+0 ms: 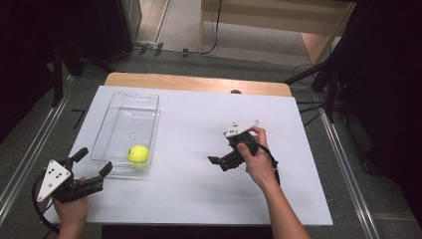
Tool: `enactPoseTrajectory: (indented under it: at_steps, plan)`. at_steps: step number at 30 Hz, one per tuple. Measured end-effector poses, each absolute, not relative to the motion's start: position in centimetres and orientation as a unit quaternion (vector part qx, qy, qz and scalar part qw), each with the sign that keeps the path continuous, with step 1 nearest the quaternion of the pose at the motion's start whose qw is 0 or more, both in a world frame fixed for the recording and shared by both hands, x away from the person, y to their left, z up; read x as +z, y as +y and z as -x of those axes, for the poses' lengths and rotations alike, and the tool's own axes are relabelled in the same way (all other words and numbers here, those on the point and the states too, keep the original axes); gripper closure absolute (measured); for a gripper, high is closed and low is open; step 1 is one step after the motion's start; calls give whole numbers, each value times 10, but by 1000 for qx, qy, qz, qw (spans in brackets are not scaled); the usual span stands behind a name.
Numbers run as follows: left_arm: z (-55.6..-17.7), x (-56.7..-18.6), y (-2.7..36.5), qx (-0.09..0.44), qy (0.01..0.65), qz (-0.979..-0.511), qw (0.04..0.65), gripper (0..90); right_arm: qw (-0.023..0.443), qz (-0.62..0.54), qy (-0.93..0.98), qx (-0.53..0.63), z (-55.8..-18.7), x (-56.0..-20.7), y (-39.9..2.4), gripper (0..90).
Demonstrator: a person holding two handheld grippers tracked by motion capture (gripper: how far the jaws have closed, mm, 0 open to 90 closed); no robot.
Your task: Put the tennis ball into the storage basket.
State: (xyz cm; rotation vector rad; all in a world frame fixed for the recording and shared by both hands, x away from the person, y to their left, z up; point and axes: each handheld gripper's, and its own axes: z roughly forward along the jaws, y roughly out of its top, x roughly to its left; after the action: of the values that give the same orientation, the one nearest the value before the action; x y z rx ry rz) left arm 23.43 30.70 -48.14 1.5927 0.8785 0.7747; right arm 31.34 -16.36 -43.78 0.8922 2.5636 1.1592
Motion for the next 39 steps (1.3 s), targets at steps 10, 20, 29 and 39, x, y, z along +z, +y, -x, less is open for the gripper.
enactPoseTrajectory:
  at_steps: [10, 20, 29, 39]
  plan:
    - [-234, -482, 307, 328, 371, -673, 550, 111, 102, -320, 850, 406, -305, -447, -191, 0]
    - [-234, -481, 306, 328, 370, -675, 548, 111, 113, -340, 838, 411, -295, -455, -213, 0]
    - [-234, -481, 306, 329, 369, -676, 547, 111, 119, -352, 829, 418, -286, -461, -230, 0]
    - [-234, -481, 307, 329, 370, -675, 547, 111, 130, -366, 819, 423, -278, -467, -245, 0]
